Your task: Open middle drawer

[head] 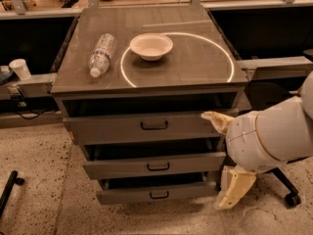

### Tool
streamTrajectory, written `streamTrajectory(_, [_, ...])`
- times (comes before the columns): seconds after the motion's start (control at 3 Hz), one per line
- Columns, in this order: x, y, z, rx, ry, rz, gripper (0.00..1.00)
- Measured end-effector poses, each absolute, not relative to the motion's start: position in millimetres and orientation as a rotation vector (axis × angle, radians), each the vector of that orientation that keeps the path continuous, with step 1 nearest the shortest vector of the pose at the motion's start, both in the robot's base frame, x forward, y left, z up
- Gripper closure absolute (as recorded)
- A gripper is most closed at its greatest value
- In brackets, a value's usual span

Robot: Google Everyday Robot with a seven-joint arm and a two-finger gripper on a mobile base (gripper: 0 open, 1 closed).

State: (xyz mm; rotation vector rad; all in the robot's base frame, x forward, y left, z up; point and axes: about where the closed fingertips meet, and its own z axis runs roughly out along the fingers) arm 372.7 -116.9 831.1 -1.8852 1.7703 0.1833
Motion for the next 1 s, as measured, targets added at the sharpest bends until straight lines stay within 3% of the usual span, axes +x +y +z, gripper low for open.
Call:
streamTrajectory(0.67, [387.8,-106.1,790.9,-1.935,1.779,0.200,0.00])
streamTrajectory(1.0, [390.6,-93.6,692.1,-1.956,1.779,0.289,0.00])
